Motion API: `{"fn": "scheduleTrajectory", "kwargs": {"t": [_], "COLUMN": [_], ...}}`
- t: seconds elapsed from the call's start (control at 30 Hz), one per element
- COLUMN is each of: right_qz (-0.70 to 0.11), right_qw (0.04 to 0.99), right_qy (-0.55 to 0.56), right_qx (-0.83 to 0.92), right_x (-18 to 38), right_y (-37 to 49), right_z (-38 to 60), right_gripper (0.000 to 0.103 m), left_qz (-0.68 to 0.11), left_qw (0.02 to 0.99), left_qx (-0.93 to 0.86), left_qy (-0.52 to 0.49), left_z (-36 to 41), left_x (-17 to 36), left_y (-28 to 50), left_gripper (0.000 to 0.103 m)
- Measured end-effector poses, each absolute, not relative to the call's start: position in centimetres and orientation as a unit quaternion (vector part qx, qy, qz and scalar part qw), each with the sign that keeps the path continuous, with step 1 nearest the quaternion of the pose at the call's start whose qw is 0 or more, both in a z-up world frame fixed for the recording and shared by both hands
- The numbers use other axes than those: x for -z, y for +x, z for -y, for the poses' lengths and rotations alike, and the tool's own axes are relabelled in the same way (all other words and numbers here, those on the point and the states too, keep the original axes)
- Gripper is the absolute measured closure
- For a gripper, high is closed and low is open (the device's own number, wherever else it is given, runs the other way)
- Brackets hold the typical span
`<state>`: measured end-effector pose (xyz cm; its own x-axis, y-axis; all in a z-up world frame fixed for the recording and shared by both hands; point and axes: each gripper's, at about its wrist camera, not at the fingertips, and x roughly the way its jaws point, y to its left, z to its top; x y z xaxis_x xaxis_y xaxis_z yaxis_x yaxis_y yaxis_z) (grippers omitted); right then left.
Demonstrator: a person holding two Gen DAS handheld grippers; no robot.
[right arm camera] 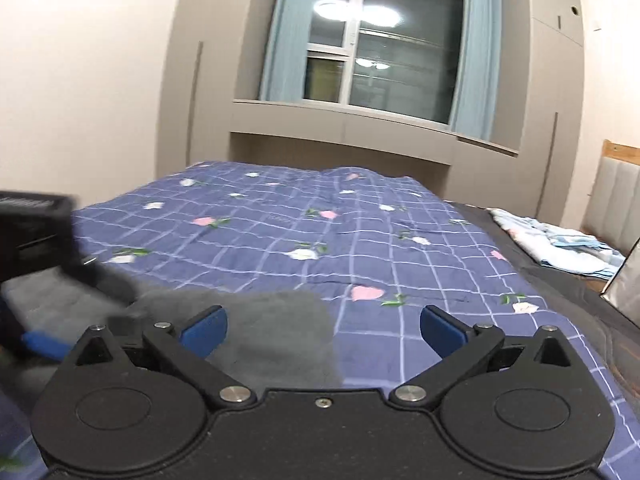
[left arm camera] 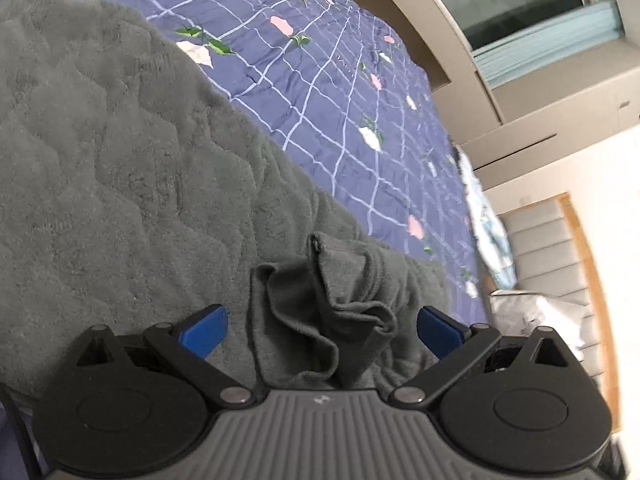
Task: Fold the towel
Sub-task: 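Grasp the bunched leg ends with the left gripper while the right gripper releases them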
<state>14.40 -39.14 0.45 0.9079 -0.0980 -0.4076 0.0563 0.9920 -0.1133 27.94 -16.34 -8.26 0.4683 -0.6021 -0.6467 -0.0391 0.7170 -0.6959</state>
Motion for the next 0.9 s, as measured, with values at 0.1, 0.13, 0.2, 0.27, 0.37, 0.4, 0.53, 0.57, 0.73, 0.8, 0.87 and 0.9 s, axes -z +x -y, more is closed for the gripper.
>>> {"fn": "scheduleTrajectory", "kwargs": {"t": [0.1, 0.13, 0.2, 0.27, 0.37, 0.4, 0.53, 0.57, 0.73, 0.8, 0.87, 0.9], "right_qz": [-0.235, -0.252, -0.276, -0.289, -0.297, -0.296, -0.289, -0.288, -0.282, -0.282, -0.283, -0.283], "right_qw": [0.971, 0.967, 0.96, 0.955, 0.953, 0.953, 0.955, 0.956, 0.957, 0.958, 0.958, 0.957], "right_qy": [-0.024, -0.015, -0.006, 0.011, 0.036, 0.034, 0.03, 0.031, 0.026, 0.025, 0.029, 0.032], "right_qx": [0.045, 0.046, 0.057, 0.058, 0.052, 0.052, 0.053, 0.052, 0.054, 0.053, 0.049, 0.047], "right_x": [1.0, 1.8, 3.8, 5.3, 5.9, 6.1, 6.1, 6.1, 6.0, 6.0, 6.0, 6.0], "right_y": [16.9, 17.6, 18.1, 18.4, 18.9, 18.8, 18.5, 18.5, 18.4, 18.2, 18.2, 18.2], "right_z": [39.6, 39.7, 40.0, 40.3, 41.3, 41.2, 40.9, 41.0, 40.8, 40.7, 40.9, 41.0], "right_gripper": [0.0, 0.0, 0.0, 0.0, 0.0, 0.0, 0.0, 0.0, 0.0, 0.0, 0.0, 0.0], "left_qz": [-0.481, -0.478, -0.474, -0.47, -0.465, -0.465, -0.449, -0.447, -0.455, -0.463, -0.461, -0.461], "left_qw": [0.807, 0.814, 0.825, 0.835, 0.834, 0.828, 0.824, 0.822, 0.819, 0.818, 0.821, 0.821], "left_qx": [0.18, 0.181, 0.179, 0.176, 0.183, 0.188, 0.2, 0.199, 0.165, 0.151, 0.141, 0.138], "left_qy": [-0.291, -0.274, -0.25, -0.227, -0.235, -0.25, -0.281, -0.29, -0.307, -0.307, -0.307, -0.307], "left_z": [17.5, 17.8, 18.1, 18.4, 18.0, 17.8, 17.4, 17.4, 17.6, 17.4, 17.1, 16.9], "left_x": [7.9, 7.9, 7.6, 7.4, 7.3, 7.3, 7.3, 7.3, 7.5, 8.0, 8.1, 8.1], "left_y": [27.5, 27.3, 26.6, 26.1, 25.4, 25.2, 24.4, 24.4, 25.2, 25.4, 25.1, 25.0], "left_gripper": [0.002, 0.005, 0.014, 0.024, 0.039, 0.04, 0.017, 0.006, 0.011, 0.023, 0.034, 0.042]}}
